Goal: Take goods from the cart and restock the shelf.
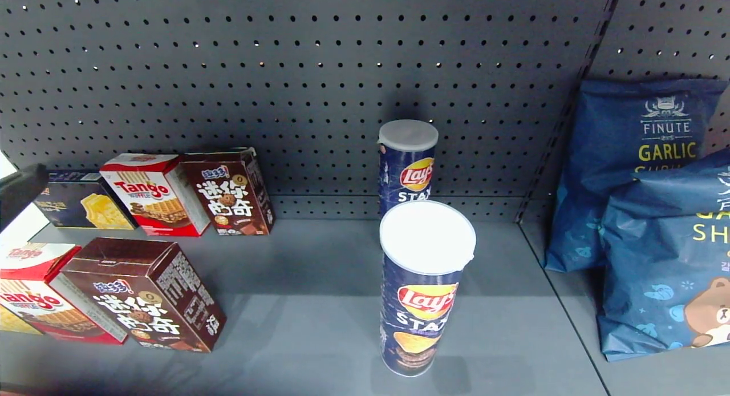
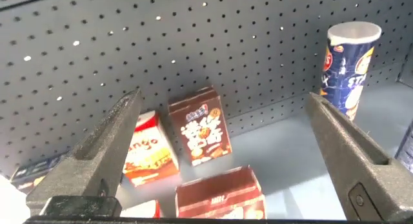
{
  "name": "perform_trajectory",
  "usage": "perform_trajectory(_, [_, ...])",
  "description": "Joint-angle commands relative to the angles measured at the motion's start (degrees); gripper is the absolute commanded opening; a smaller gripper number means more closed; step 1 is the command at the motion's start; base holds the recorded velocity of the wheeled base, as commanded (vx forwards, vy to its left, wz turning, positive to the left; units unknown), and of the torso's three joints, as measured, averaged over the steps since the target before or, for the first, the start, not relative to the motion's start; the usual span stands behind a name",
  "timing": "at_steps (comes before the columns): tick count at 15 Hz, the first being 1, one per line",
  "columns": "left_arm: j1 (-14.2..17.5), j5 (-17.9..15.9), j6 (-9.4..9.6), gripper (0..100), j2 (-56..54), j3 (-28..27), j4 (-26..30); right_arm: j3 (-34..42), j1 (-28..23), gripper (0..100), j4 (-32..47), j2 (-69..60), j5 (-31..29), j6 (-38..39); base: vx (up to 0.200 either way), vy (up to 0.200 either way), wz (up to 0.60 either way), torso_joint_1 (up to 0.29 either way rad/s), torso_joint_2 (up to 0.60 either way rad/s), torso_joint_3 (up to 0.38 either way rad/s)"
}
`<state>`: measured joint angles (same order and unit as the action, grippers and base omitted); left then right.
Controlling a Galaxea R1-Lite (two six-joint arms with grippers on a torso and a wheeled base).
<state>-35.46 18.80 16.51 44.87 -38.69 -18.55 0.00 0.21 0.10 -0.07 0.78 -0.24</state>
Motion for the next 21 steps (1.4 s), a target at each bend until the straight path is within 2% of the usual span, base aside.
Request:
perform_trajectory(1, [10.2,-3.9,-2.0,100,-4.8,2.9,0.6,0.0,0.1,100,0.0,0.1,0.0,0.0,0.0,0.0,0.0,0.0,0.0,0.0])
perform_trajectory(2, [16.4,-8.9,-4.11,100,-7.4,4.9,2.3,0.0,0.1,100,0.0,0.1,0.0,0.0,0.0,0.0,0.0,0.0,0.0,0.0])
perform_trajectory(3, [21.0,-12.2,-6.66,100,-10.2,6.3,4.8,0.0,0.1,100,0.0,0.1,0.0,0.0,0.0,0.0,0.0,0.0,0.0,0.0])
perform_trajectory(4, [21.9,-12.8,-8.24,100,-11.5,7.2,6.0,0.0,0.0,100,0.0,0.1,0.0,0.0,0.0,0.0,0.0,0.0,0.0,0.0])
perform_trajectory(5, [22.2,-12.5,-12.11,100,-14.6,11.2,7.2,0.0,0.1,100,0.0,0.1,0.0,0.0,0.0,0.0,0.0,0.0,0.0,0.0])
perform_trajectory(7, [23.7,-11.7,-15.28,100,-20.9,20.6,7.0,0.0,0.1,100,0.0,0.1,0.0,0.0,0.0,0.0,0.0,0.0,0.0,0.0])
perform_trajectory(8, [23.9,-11.7,-15.45,100,-21.7,21.6,7.0,0.0,0.0,100,0.0,0.1,0.0,0.0,0.0,0.0,0.0,0.0,0.0,0.0])
perform_trajectory(9, [25.2,-12.2,-15.54,100,-26.4,28.0,7.2,0.0,0.1,100,0.0,0.1,0.0,0.0,0.0,0.0,0.0,0.0,0.0,0.0])
perform_trajectory(10, [26.8,-14.5,-15.54,100,-33.0,33.9,7.7,0.0,0.1,100,0.0,0.1,0.0,0.0,0.0,0.0,0.0,0.0,0.0,0.0])
perform_trajectory(11, [28.3,-15.8,-15.45,100,-36.5,35.6,9.9,0.0,0.0,100,0.0,0.1,0.0,0.0,0.0,0.0,0.0,0.0,0.0,0.0])
perform_trajectory(12, [29.8,-16.9,-15.45,100,-38.8,36.2,12.5,0.0,0.1,100,0.0,0.1,0.0,0.0,0.0,0.0,0.0,0.0,0.0,0.0])
perform_trajectory(13, [29.8,-16.9,-15.45,100,-38.8,36.2,12.5,0.0,0.1,100,0.0,0.1,0.0,0.0,0.0,0.0,0.0,0.0,0.0,0.0])
perform_trajectory(14, [30.7,-17.5,-15.54,100,-40.3,38.7,16.7,0.0,0.1,100,0.0,0.1,0.0,0.0,0.0,0.0,0.0,0.0,0.0,0.0])
perform_trajectory(15, [30.7,-17.7,-15.54,100,-40.3,38.7,17.7,0.0,0.1,100,0.0,0.1,0.0,0.0,0.0,0.0,0.0,0.0,0.0,0.0])
perform_trajectory(16, [30.6,-18.4,-14.57,100,-40.3,38.7,18.5,0.0,0.1,100,0.0,0.1,0.0,0.0,0.0,0.0,0.0,0.0,0.0,0.0])
perform_trajectory(17, [30.6,-19.9,-13.25,100,-40.3,38.7,18.5,0.0,0.1,100,0.0,0.1,0.0,0.0,0.0,0.0,0.0,0.0,0.0,0.0])
perform_trajectory(18, [30.6,-25.0,-12.02,100,-40.3,38.7,18.6,0.0,0.0,100,0.0,0.1,0.0,0.0,0.0,0.0,0.0,0.0,0.0,0.0])
perform_trajectory(19, [30.5,-28.4,-11.76,100,-40.2,38.7,18.6,0.0,0.1,100,0.0,0.1,0.0,0.0,0.0,0.0,0.0,0.0,0.0,0.0])
perform_trajectory(21, [30.5,-28.3,-11.76,100,-40.2,38.7,18.6,0.0,0.0,100,0.0,0.1,0.0,0.0,0.0,0.0,0.0,0.0,0.0,0.0])
